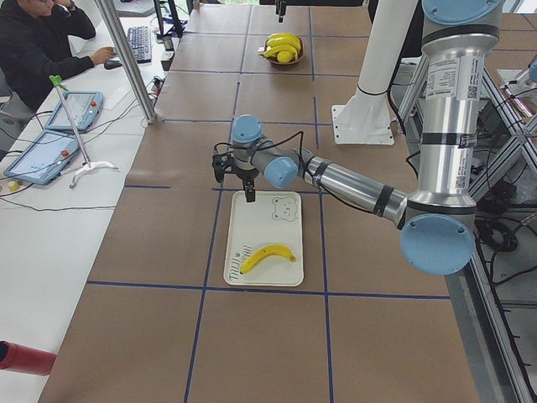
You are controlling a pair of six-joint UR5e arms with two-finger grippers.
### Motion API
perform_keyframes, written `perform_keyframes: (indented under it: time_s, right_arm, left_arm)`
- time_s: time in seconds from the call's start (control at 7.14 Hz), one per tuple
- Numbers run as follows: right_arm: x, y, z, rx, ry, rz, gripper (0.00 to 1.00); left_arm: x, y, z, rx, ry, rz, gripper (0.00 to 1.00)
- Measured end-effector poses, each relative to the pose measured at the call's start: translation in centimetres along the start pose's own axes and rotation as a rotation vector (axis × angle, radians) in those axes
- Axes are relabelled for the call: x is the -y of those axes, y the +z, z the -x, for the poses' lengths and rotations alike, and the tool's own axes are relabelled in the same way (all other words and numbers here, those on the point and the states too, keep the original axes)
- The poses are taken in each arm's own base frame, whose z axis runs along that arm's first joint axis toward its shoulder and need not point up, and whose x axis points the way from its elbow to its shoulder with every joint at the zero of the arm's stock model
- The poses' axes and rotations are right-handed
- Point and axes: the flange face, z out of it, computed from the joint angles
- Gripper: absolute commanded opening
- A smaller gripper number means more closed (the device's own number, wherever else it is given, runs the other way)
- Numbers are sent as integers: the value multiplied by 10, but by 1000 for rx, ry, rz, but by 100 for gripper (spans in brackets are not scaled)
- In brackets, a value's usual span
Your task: Transfer all bananas from basket to plate
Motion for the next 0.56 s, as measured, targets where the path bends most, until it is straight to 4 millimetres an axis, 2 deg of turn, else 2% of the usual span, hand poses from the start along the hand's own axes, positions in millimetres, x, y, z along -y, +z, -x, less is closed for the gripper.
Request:
perform_keyframes:
  time_s: [0.14, 0.28, 0.42, 0.56]
  right_arm:
    - [-7, 11, 7, 6, 4, 23, 81]
    - [-12, 23, 19, 12, 24, 51, 75]
    - [-15, 35, 25, 11, 46, 77, 73]
    - [-17, 48, 22, 1, 66, 104, 71]
  left_arm:
    - [-5, 9, -12, 8, -9, -2, 99]
    - [-9, 14, -22, 13, -16, -9, 99]
    - [-11, 16, -27, 13, -18, -12, 99]
    - [-12, 17, -29, 13, -18, -14, 99]
